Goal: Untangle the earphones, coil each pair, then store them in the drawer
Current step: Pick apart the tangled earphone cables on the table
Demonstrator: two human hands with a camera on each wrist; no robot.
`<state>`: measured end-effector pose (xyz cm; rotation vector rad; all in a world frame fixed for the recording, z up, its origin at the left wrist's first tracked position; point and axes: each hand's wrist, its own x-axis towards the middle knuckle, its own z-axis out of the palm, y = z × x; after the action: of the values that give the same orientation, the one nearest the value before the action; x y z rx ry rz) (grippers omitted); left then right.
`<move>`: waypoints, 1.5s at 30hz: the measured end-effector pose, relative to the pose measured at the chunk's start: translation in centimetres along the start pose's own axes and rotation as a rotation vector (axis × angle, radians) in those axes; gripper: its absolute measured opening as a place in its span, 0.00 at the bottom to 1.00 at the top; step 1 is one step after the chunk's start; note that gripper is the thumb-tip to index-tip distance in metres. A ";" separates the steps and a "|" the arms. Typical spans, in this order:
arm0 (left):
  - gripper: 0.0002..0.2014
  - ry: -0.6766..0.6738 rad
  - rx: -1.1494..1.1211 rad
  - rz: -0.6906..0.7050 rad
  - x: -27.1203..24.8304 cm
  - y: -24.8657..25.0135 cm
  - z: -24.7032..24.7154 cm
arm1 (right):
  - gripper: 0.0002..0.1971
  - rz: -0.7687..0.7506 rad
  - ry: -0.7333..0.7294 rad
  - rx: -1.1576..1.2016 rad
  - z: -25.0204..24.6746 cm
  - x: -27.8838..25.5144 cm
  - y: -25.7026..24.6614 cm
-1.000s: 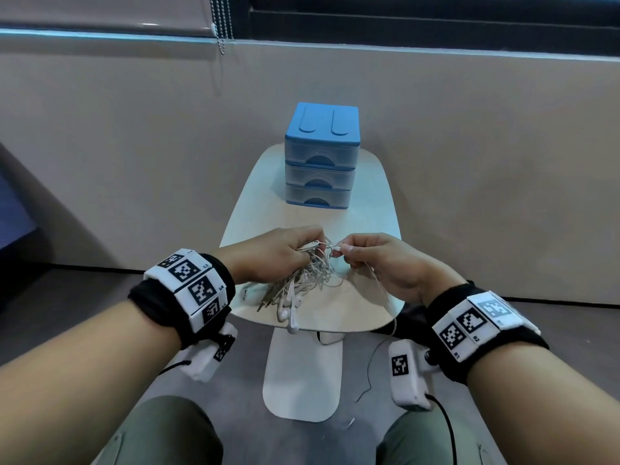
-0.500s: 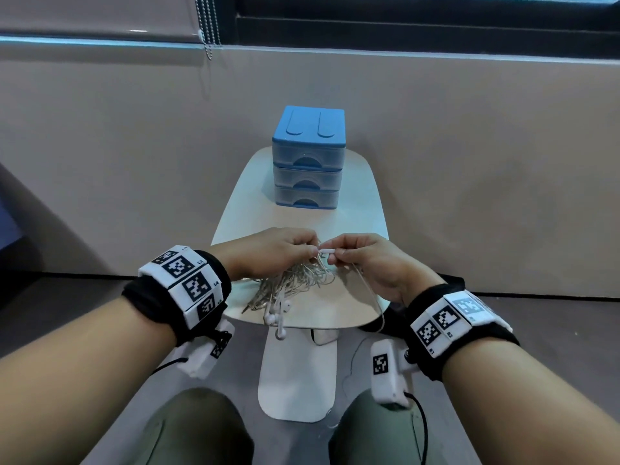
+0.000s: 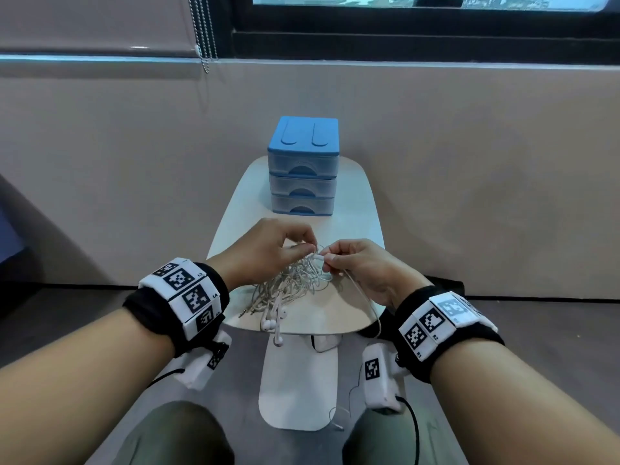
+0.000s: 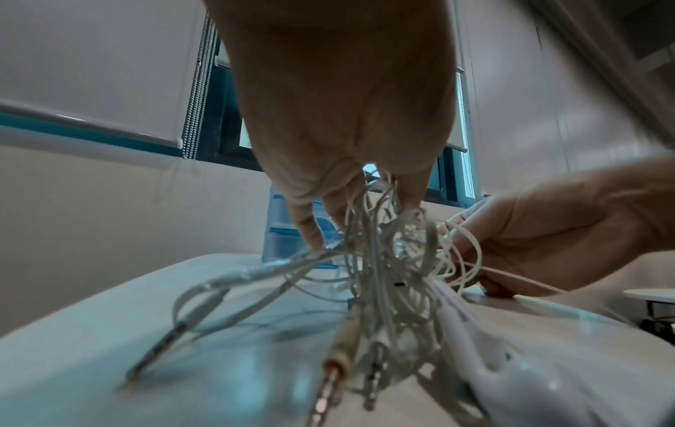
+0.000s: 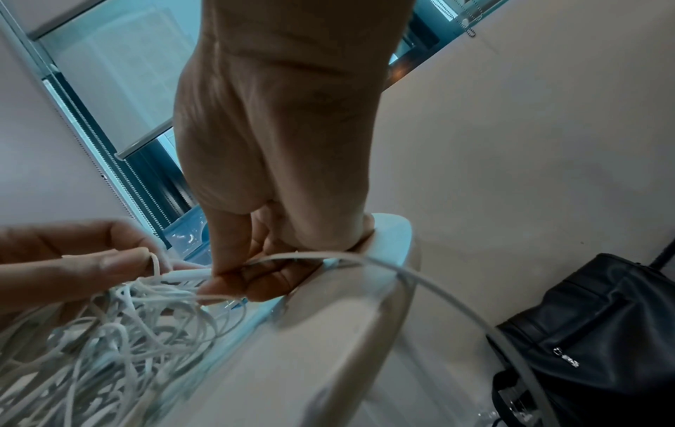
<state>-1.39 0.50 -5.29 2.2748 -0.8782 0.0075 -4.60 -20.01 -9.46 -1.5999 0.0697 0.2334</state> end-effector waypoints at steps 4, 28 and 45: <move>0.01 0.050 0.144 0.013 0.1 -0.1 0.4 | 0.10 0.013 0.005 0.032 0.1 0.0 -0.1; 0.05 -0.089 -0.105 -0.270 0.4 0.8 1.6 | 0.17 -0.148 0.287 -0.637 2.9 -4.9 -2.6; 0.09 -0.059 -0.456 -0.228 -2.0 1.8 1.8 | 0.13 -0.053 0.335 -0.408 3.4 -3.4 -2.9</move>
<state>-4.42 -0.34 -6.02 1.9356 -0.5726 -0.3298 -7.70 -16.79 -6.08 -2.0326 0.2502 -0.0708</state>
